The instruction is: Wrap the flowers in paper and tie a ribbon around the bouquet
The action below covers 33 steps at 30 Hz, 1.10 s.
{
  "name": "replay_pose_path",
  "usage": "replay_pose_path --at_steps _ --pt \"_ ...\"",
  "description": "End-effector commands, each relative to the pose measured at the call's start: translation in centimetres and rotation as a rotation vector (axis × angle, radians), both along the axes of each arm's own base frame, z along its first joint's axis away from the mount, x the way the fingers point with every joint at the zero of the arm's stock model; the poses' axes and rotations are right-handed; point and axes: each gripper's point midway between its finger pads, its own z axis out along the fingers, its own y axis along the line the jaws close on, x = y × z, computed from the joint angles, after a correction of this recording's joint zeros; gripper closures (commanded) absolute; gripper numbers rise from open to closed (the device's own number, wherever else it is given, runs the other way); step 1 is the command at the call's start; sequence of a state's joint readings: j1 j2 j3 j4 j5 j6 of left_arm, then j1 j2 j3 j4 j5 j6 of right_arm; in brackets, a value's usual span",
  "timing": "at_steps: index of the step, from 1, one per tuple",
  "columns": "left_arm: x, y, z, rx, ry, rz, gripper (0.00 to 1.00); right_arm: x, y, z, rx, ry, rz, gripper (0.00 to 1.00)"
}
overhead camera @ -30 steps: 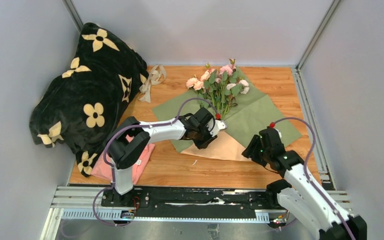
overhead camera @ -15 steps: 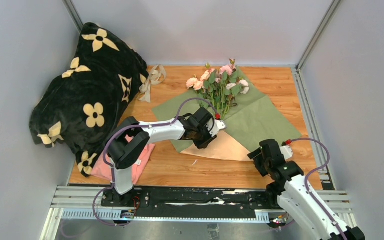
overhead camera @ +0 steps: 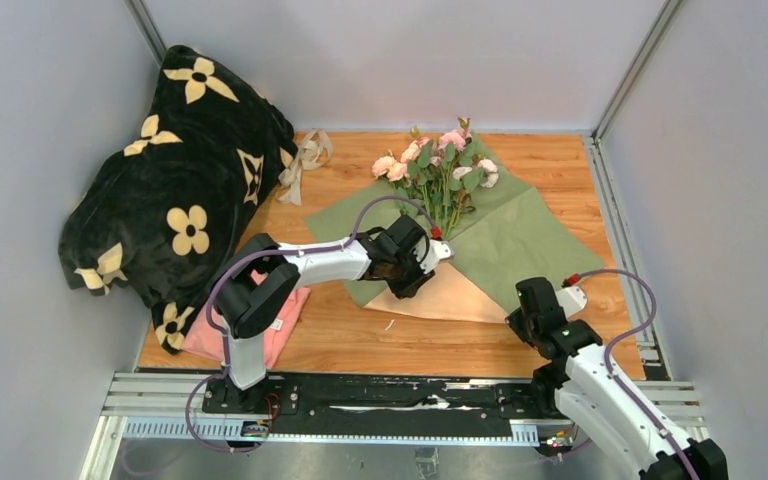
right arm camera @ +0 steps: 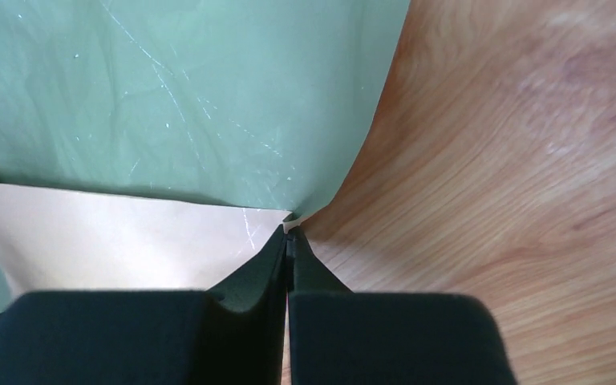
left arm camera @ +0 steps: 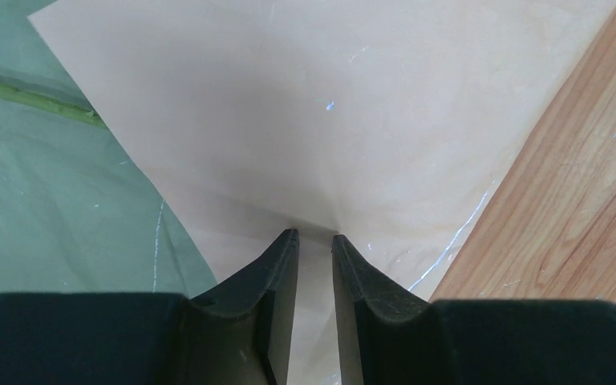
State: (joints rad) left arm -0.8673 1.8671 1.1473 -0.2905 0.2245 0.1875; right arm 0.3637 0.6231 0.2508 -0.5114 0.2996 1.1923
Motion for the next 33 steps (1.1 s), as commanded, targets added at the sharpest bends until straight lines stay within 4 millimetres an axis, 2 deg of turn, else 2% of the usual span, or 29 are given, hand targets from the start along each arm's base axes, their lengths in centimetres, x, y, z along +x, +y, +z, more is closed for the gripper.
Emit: replay_pose_path --at_steps 1,4,7,9,12,14,16,19,25,28,31,33 --pt "-1.1 1.9 -2.2 0.094 0.044 0.001 0.71 0.3 -2.8 1.6 -0.248 0.031 0.104 1.00" --pt "-0.7 1.9 -2.1 0.105 0.031 -0.005 0.71 1.0 -3.1 3.4 -0.343 0.067 0.188 1.00" --pt "-0.5 0.8 -0.1 0.083 0.023 -0.042 0.70 1.6 -2.6 4.4 -0.423 0.074 0.255 1.00" --pt "-0.6 -0.7 2.4 0.042 -0.013 -0.091 0.69 2.1 -2.1 4.8 -0.456 0.062 0.284 1.00" --pt "-2.2 -3.9 6.1 -0.077 -0.027 -0.187 0.67 2.6 -1.7 5.4 -0.499 0.053 0.304 1.00" --pt "-3.1 -5.7 6.9 -0.144 -0.010 -0.214 0.66 2.9 -1.3 5.8 -0.520 0.046 0.321 1.00" --pt "-3.2 -7.1 6.1 -0.182 0.039 -0.199 0.66 3.1 -1.1 6.4 -0.555 0.038 0.336 1.00" --pt "-2.0 -8.4 3.3 -0.153 0.064 -0.157 0.66 3.4 -1.0 7.5 -0.621 0.022 0.359 1.00" --pt "-0.4 -9.5 -2.3 -0.106 0.240 -0.052 0.66 4.2 0.7 9.8 -0.747 -0.060 0.447 1.00" --pt "0.1 -9.0 -3.3 -0.124 0.308 -0.006 0.66 4.7 2.2 10.4 -0.799 -0.117 0.539 1.00" --pt "0.1 -8.5 -3.3 -0.137 0.304 -0.007 0.66 5.4 5.8 10.7 -0.824 -0.234 0.716 1.00" --pt "0.0 -8.5 -2.4 -0.176 0.306 -0.015 0.66 5.9 8.3 11.3 -0.839 -0.319 0.814 1.00"
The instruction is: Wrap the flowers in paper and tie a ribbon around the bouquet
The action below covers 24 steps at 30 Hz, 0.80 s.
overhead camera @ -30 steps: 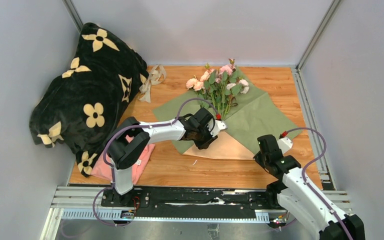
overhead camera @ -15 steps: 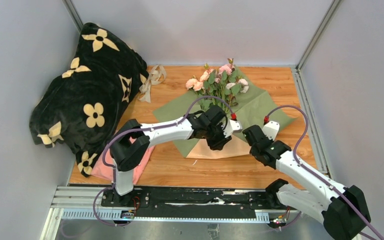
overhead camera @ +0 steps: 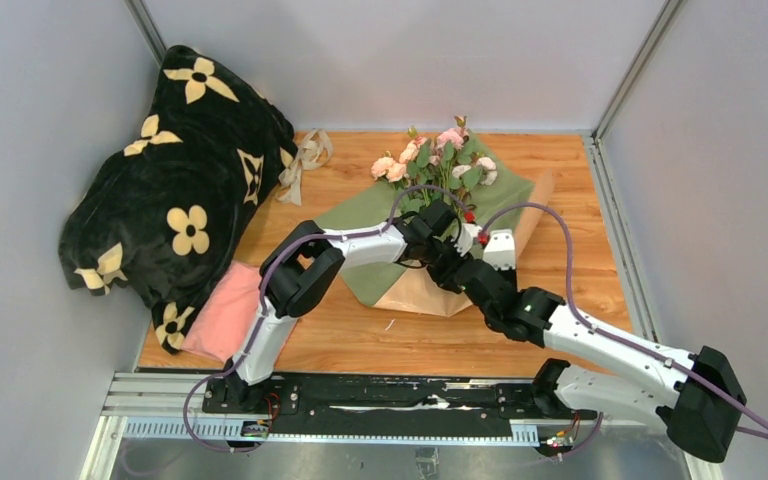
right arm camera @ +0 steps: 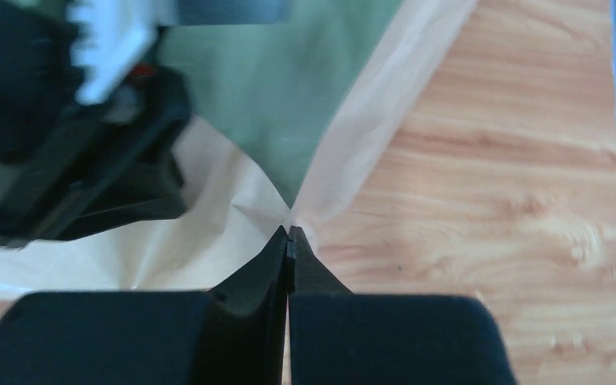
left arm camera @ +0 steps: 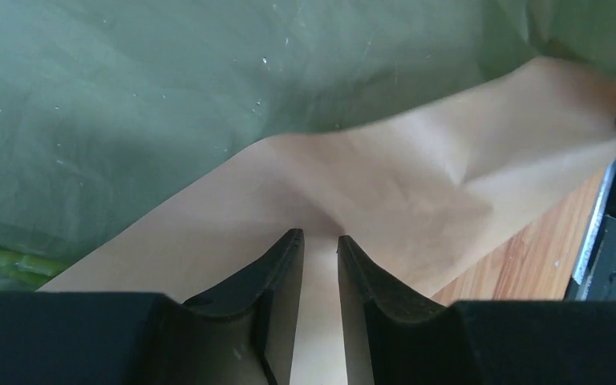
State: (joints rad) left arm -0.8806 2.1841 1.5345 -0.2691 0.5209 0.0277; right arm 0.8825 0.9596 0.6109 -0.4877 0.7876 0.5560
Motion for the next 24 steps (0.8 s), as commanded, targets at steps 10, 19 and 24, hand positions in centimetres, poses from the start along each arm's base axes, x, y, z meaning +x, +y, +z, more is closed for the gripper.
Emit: replay_pose_path --at_steps 10,19,24 --pt "1.7 5.6 6.4 -0.122 0.019 0.117 0.37 1.1 10.7 0.1 -0.015 -0.116 0.515 1.00" --pt "1.4 12.4 7.9 -0.020 -0.058 0.147 0.36 1.6 11.3 0.9 -0.027 -0.132 0.532 1.00" --pt "0.0 11.8 4.8 -0.041 0.052 0.158 0.51 1.3 11.2 1.3 0.015 -0.132 0.510 1.00"
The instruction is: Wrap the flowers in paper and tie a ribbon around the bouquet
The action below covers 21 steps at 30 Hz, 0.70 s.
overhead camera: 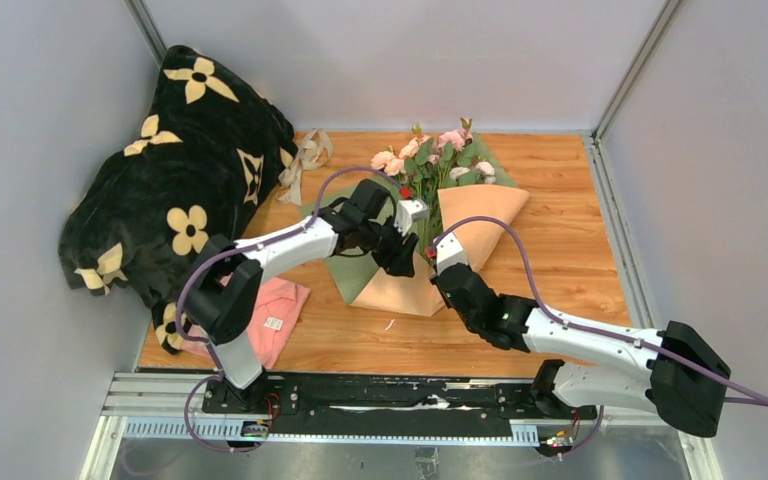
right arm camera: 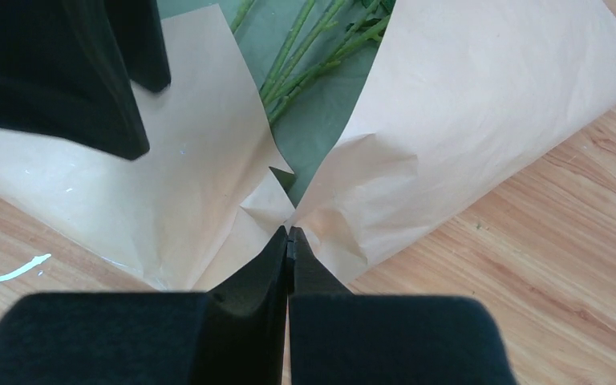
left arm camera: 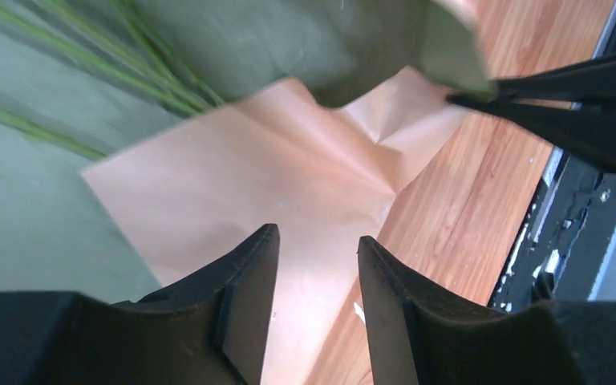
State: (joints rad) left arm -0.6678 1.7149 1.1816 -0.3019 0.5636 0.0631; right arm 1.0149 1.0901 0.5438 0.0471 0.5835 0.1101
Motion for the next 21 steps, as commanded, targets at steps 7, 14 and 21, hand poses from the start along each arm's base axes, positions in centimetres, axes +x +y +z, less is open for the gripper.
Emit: replay_pose_path --at_steps 7,14,21 --pt "-0.3 -1.2 -9.2 0.150 0.170 0.006 0.53 -3.3 -4.3 -3.8 0.225 0.212 -0.432 0.41" --pt "-0.9 -0.4 -11.1 0.190 0.189 0.012 0.53 -6.7 -4.4 -5.2 0.431 0.373 -0.624 0.33" --pt "-1.0 -0.5 -11.2 0.187 0.187 0.011 0.53 -7.0 -4.0 -7.8 0.683 0.405 -0.745 0.27"
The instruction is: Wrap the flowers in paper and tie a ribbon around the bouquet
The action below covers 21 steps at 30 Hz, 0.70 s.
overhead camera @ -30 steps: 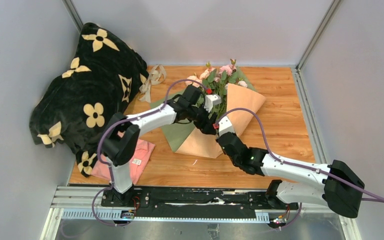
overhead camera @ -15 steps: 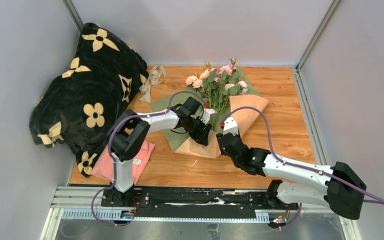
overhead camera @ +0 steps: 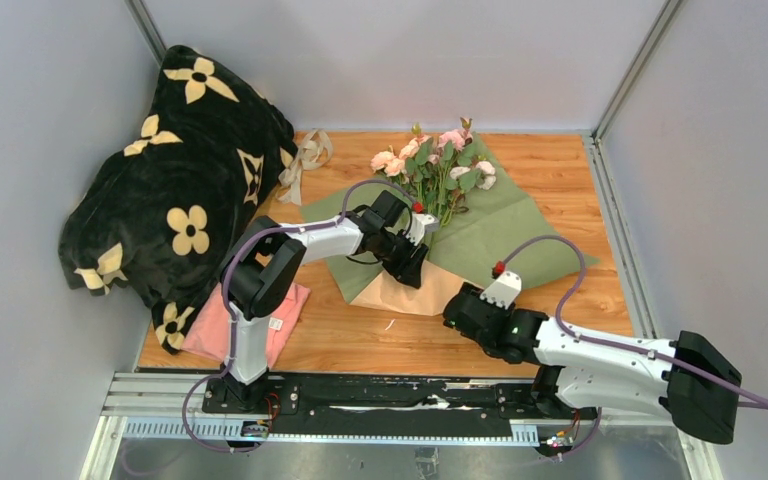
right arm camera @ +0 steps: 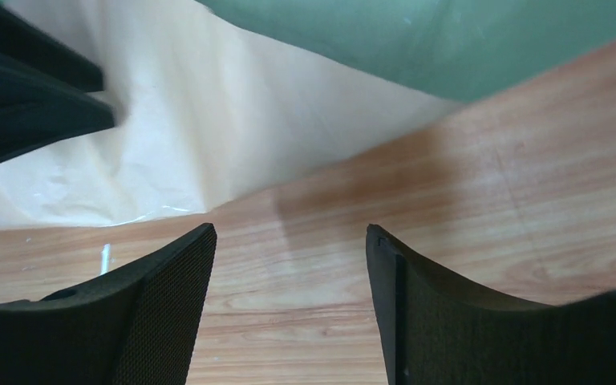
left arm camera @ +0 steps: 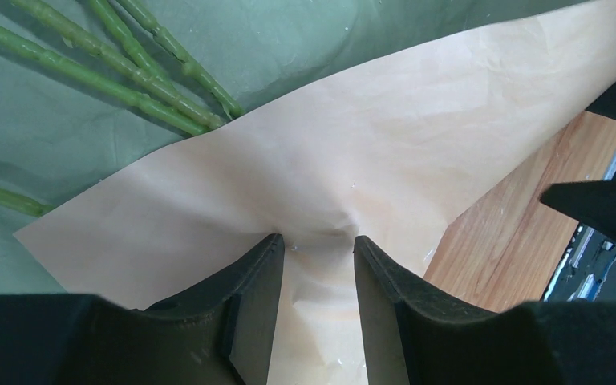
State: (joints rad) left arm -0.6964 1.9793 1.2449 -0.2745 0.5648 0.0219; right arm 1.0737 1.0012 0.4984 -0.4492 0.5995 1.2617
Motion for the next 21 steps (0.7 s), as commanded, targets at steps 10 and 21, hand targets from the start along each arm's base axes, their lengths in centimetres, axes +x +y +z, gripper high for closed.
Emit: replay_pose_path --at_steps 10,21 --pt "-0.9 1.1 -3.0 0.084 0.020 0.006 0.53 3.0 -3.1 -1.1 0.063 -0.149 -0.261 0.21" --pt "-1.0 1.3 -3.1 0.097 0.014 0.001 0.53 4.4 -5.2 -1.2 -0.043 -0.191 -0.308 0.63"
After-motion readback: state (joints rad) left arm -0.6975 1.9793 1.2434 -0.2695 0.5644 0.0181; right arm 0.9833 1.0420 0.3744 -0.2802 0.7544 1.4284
